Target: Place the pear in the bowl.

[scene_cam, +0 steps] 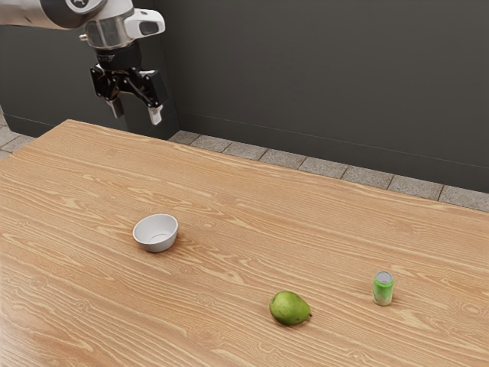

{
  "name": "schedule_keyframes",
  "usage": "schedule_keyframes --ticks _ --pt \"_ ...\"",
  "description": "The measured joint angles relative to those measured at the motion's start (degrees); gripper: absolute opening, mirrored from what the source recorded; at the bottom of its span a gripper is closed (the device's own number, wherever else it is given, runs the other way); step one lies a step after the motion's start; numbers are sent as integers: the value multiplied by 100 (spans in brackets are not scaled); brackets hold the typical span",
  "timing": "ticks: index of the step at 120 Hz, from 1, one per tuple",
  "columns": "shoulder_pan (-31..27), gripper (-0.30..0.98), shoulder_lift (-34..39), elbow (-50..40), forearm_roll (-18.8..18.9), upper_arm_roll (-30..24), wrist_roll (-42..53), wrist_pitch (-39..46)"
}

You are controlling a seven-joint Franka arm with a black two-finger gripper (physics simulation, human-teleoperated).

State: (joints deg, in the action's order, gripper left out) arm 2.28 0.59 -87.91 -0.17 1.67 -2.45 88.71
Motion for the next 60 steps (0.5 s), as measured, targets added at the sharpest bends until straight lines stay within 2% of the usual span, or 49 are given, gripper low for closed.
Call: schedule_keyframes --ticks 28,44,51,60 --pt "28 69 -11 16 14 -20 -40 -1" --pt "-417 69 -326 285 107 -540 237 131" --pt "-475 69 -437 -88 130 -800 482 360" --pt "-229 69 -478 -779 148 -1115 802 762"
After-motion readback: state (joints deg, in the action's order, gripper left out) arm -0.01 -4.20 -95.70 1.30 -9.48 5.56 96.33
